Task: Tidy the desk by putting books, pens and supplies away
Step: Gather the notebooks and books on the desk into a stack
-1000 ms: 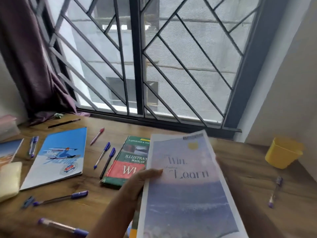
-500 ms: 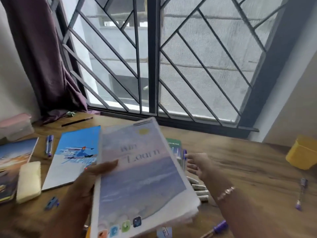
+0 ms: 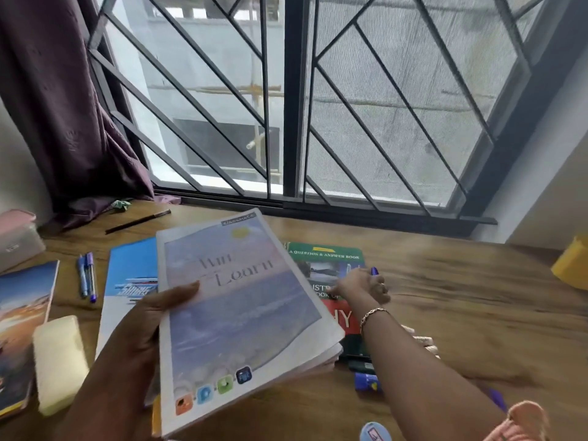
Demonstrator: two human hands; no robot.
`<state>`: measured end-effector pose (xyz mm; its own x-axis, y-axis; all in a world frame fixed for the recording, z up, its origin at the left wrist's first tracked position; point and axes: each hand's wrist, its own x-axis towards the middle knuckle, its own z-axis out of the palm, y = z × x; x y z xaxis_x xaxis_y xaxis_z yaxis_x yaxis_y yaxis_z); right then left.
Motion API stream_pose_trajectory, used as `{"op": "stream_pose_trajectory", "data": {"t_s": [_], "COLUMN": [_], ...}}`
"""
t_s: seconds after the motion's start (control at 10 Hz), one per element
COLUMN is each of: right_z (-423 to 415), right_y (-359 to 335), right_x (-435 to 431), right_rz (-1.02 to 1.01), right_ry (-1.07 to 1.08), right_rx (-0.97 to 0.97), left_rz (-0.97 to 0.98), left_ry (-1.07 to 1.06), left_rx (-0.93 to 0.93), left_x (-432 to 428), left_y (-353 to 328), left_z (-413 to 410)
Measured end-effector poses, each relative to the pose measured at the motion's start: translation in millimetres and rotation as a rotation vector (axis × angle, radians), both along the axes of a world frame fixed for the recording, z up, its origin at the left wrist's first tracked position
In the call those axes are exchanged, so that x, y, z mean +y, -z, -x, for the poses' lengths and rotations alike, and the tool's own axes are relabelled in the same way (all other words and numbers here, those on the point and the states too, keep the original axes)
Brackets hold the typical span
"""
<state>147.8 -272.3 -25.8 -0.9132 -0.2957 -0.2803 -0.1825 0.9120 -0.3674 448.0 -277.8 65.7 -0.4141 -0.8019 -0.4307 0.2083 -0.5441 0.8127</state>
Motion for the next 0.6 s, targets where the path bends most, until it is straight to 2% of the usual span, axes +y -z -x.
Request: {"op": "stream_pose_trajectory", "data": {"t_s": [0.1, 0.2, 0.3, 0.4, 0.6], "right_z": [8.0, 10.3, 17.3, 24.1, 48.4], "right_y": [4.1, -7.4, -15.2, -16.7, 5.8], "right_x": [-8.3, -10.3, -12.2, -18.2, -18.1], "right_rz": [-0.053, -0.161, -0.228, -0.223, -0.013], "right_ry": [0.015, 0.000, -0.033, -0.128, -0.060], "right_rx": [-0.025, -0.142, -0.149, -0.143, -0.220], "left_rz": [0.013, -0.024, -0.040, -0.015, 0.005], "left_ry": [-0.009, 0.012, 0.029, 0.065, 0.055], "left_rx": [0.038, 0.096, 0.106, 0.042, 0.019], "left_x": [-4.1, -7.7, -16.2, -24.0, -38.0], "left_y": [0.9, 2.4, 7.8, 6.0, 9.6], "left_z": [0.9, 6.4, 8.5, 14.4, 25.1]}}
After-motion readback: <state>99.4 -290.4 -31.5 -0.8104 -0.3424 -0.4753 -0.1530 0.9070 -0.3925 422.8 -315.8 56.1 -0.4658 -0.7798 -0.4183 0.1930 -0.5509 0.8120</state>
